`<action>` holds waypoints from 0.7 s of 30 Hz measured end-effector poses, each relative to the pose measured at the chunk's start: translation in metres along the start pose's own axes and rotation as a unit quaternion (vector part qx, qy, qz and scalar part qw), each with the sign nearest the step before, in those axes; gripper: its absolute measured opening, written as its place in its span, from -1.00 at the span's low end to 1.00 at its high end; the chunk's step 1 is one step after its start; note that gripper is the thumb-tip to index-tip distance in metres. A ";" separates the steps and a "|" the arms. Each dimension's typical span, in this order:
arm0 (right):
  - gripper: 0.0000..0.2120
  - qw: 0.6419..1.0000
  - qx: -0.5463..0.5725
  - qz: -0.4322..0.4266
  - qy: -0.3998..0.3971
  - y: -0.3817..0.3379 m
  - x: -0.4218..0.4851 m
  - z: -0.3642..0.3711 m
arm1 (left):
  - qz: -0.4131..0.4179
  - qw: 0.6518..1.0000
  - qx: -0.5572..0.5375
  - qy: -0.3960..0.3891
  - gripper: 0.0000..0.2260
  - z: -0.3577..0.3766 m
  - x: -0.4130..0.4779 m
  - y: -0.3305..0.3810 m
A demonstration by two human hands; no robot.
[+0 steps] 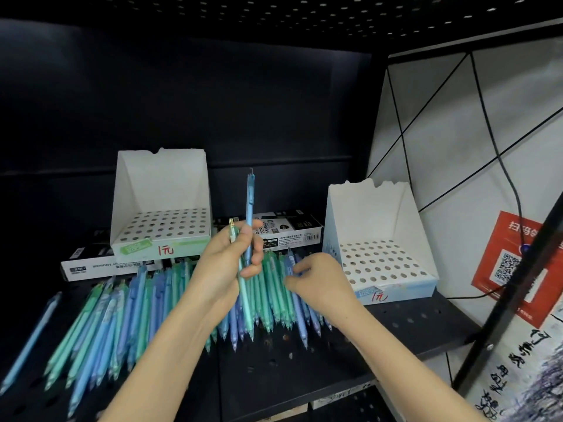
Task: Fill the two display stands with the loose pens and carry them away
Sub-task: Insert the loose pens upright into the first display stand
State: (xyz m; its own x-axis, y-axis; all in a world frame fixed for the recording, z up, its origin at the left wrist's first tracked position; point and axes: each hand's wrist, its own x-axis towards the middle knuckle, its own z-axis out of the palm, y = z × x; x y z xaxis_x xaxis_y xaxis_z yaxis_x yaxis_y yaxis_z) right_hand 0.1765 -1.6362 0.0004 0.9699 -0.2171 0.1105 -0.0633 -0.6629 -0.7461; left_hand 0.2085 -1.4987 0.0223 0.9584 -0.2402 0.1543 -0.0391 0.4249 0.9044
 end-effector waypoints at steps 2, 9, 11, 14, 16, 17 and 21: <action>-0.87 0.997 0.074 -0.005 0.009 -0.006 -0.010 -0.011 | 0.003 1.000 0.004 0.002 -0.83 0.001 -0.001 0.000; -0.86 0.944 0.279 -0.034 0.172 0.003 -0.022 -0.100 | 0.026 0.999 0.035 -0.006 -0.82 0.014 -0.004 0.001; -0.89 0.926 0.297 -0.044 0.229 0.012 -0.009 -0.113 | 0.032 0.999 0.035 -0.012 -0.82 0.025 -0.003 -0.001; -0.90 0.915 0.312 -0.047 0.251 0.024 0.016 -0.113 | 0.043 0.998 0.050 -0.012 -0.84 0.041 0.002 -0.006; -0.90 0.916 0.306 -0.054 0.256 0.029 0.031 -0.108 | 0.044 0.998 0.046 -0.004 -0.85 0.050 0.007 -0.009; -0.92 0.917 0.298 -0.064 0.258 0.030 0.038 -0.105 | 0.043 0.998 0.039 0.003 -0.85 0.054 0.009 -0.011; -0.86 0.934 0.255 -0.098 0.231 0.036 0.057 -0.094 | 0.040 0.999 0.019 0.029 -0.85 0.063 0.021 -0.019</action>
State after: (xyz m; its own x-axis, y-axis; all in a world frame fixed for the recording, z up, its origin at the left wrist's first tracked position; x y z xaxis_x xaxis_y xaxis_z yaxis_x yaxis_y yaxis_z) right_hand 0.2075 -1.7397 0.0415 0.7390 -0.4911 0.4612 0.3391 -0.3205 -0.8845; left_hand 0.2114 -1.5670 0.0337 0.9665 -0.1543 0.2049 -0.1267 0.4072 0.9045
